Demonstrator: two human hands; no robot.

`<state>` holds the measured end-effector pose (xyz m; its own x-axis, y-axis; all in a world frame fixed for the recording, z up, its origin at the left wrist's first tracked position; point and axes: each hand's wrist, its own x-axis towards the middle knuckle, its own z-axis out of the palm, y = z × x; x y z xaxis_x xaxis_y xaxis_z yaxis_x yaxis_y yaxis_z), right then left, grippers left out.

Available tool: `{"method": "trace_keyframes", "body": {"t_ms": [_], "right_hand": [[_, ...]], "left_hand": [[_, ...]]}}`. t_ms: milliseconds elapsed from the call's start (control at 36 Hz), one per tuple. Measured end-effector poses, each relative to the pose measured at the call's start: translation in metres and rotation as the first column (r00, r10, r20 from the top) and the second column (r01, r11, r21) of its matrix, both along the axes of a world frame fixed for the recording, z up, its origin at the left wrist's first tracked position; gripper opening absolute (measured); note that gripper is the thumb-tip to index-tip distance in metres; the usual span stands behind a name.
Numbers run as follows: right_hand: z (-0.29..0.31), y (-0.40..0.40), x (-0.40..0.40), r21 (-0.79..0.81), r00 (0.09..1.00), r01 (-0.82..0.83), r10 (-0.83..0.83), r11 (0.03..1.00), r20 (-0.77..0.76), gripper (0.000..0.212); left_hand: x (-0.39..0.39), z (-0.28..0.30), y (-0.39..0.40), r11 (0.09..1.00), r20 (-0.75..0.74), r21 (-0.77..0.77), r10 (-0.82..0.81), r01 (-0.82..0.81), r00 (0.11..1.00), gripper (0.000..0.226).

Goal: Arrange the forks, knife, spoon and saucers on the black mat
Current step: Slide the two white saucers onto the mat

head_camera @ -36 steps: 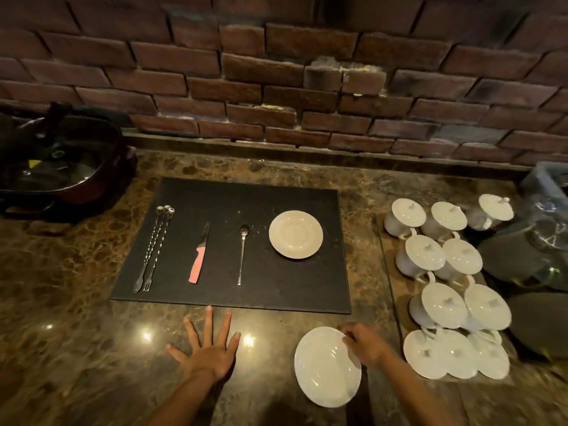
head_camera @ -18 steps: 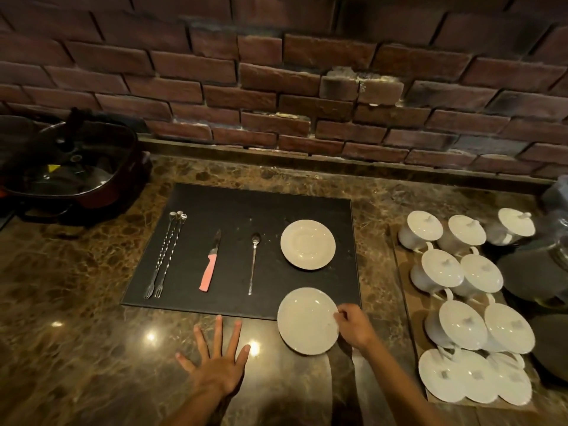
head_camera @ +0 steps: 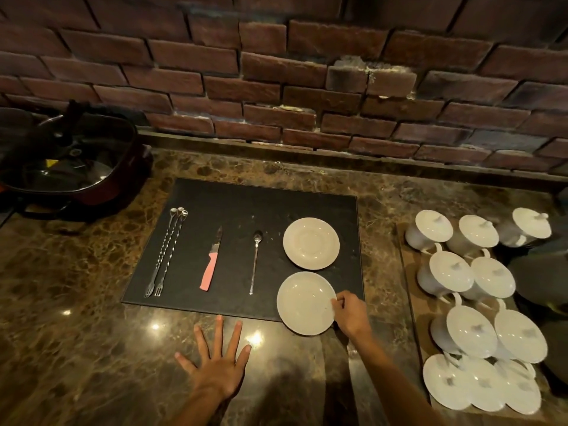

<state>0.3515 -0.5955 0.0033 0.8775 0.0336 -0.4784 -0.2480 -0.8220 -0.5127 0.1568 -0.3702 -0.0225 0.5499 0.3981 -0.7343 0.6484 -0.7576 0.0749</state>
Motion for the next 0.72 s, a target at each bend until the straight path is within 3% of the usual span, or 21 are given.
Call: {"method": "trace_keyframes", "body": {"t_ms": [389, 583, 722], "right_hand": [[0.03, -0.019, -0.054, 0.087, 0.992, -0.091, 0.083, 0.992, 0.091, 0.023], [0.043, 0.004, -0.088, 0.144, 0.985, -0.139, 0.122, 0.98, 0.121, 0.02], [0.048, 0.027, -0.106, 0.181, 0.979, -0.192, 0.174, 0.965, 0.11, 0.014]], "left_hand": [[-0.003, 0.013, 0.018, 0.995, 0.045, -0.055, -0.081, 0.083, 0.996, 0.069], [-0.02, 0.027, 0.036, 0.983, 0.146, -0.058, -0.164, 0.174, 0.976, 0.065], [-0.043, 0.029, 0.052, 0.989, 0.27, 0.028, -0.145, 0.142, 0.952, 0.057]]}}
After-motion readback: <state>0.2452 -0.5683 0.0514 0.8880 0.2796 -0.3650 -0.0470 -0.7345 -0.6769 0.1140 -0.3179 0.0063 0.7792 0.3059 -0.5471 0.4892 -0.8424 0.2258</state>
